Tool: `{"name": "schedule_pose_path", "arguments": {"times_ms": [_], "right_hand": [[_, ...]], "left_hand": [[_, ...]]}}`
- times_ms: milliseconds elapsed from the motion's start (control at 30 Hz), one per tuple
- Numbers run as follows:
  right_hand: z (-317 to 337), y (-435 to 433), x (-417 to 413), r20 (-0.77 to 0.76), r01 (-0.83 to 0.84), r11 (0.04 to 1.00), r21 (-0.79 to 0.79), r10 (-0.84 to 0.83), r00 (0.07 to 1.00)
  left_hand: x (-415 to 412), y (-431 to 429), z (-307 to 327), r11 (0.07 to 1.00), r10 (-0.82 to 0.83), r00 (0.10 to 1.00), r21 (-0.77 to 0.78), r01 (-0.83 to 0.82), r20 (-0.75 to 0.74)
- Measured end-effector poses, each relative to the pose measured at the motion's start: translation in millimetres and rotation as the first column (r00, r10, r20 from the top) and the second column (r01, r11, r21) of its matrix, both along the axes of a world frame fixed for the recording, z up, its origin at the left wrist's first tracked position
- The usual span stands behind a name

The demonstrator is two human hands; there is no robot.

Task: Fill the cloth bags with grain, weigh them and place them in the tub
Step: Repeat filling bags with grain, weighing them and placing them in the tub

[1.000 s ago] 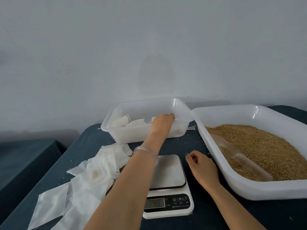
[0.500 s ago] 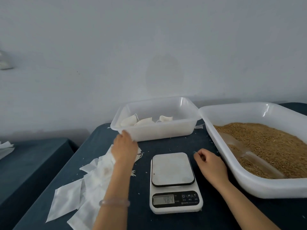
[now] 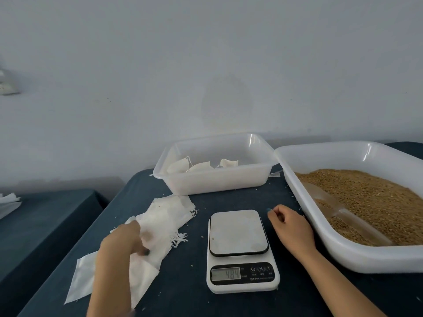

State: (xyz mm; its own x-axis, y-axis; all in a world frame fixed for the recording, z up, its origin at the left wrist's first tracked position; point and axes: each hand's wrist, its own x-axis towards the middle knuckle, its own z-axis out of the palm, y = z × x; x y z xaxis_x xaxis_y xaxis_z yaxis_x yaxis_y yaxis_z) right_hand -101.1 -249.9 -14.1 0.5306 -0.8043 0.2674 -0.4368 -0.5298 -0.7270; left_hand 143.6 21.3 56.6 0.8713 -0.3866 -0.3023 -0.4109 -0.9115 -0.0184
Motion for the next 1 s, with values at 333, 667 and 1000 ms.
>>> {"name": "schedule_pose_path", "arguments": {"times_ms": [333, 667, 1000], "right_hand": [[0.2, -0.3, 0.8, 0.006, 0.003, 1.000, 0.006, -0.003, 1.000], [-1.4, -1.1, 1.3, 0.010, 0.003, 1.000, -0.001, -0.003, 1.000], [3.4, 1.2, 0.8, 0.105, -0.049, 0.999, 0.012, 0.047, 0.993]], "left_hand": [[23.8, 6.2, 13.2, 0.975, -0.016, 0.996, -0.219, 0.033, 0.082], [32.4, 0.3, 10.5, 0.766, 0.032, 0.999, -0.643, -0.013, 0.018], [-39.9, -82.0, 15.8, 0.064, -0.353, 0.837, -0.904, -0.423, -0.417]]}}
